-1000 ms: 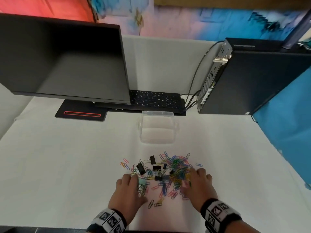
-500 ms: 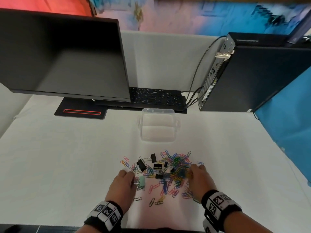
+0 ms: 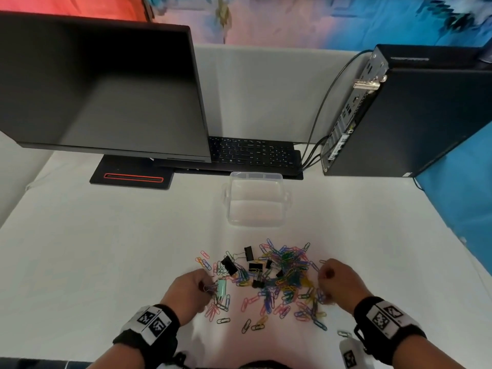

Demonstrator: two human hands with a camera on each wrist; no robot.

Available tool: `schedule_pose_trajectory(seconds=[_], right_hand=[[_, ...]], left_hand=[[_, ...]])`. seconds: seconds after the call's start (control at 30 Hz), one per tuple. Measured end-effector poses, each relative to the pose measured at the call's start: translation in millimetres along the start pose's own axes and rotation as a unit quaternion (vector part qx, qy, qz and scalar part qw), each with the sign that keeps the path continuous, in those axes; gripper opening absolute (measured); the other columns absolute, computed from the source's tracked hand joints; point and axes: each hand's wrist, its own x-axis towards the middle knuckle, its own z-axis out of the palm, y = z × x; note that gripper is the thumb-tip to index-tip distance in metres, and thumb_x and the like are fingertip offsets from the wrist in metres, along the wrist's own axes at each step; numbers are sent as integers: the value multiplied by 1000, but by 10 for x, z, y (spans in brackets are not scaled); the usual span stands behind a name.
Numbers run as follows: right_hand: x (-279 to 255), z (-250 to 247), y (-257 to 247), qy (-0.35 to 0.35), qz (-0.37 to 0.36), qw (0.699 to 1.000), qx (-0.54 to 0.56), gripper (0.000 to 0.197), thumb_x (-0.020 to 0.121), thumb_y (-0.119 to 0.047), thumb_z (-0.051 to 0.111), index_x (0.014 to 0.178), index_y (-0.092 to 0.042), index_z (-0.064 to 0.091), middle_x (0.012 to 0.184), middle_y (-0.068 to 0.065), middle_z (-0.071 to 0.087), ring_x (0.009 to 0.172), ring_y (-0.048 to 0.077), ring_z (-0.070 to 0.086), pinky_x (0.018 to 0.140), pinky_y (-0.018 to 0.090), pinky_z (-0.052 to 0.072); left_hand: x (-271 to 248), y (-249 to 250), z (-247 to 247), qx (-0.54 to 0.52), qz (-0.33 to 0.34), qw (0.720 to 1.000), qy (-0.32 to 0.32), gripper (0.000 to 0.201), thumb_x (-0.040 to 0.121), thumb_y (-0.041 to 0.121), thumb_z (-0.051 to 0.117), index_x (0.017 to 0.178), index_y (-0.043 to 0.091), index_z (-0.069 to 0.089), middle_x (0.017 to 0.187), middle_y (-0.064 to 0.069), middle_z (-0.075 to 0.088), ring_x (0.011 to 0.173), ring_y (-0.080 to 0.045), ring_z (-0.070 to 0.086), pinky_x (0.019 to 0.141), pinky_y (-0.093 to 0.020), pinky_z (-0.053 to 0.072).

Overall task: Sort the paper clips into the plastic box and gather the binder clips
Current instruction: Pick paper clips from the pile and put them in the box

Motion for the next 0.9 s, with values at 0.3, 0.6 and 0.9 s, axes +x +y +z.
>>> schedule_pose_trajectory(seconds=[0.3, 0.6, 0.9], right_hand=[[-9, -217, -415, -153, 46, 968, 193, 12, 79, 14, 60, 83, 3, 57, 65, 17, 52, 54, 26, 51, 56, 36, 49], [565, 9, -1548, -153, -51, 974, 162, 12, 79, 9, 61, 85, -1, 59, 73, 20, 61, 57, 24, 57, 58, 35, 55], [839, 51, -1917, -112, -82, 987, 82, 21, 83, -4, 67, 103, -8, 60, 85, 16, 65, 71, 24, 63, 71, 42, 61]], left_hand=[[-42, 68, -341, -72, -41, 993, -88, 11, 73, -3, 59, 74, 7, 64, 65, -10, 67, 59, -22, 68, 56, -35, 58], [289, 556, -747, -126, 3, 990, -63, 16, 70, -5, 64, 69, 11, 65, 74, -13, 69, 65, -22, 64, 56, -33, 55], [995, 1498, -625, -155, 92, 984, -13, 19, 79, -6, 64, 82, 13, 67, 73, -5, 62, 62, -14, 62, 60, -30, 58]])
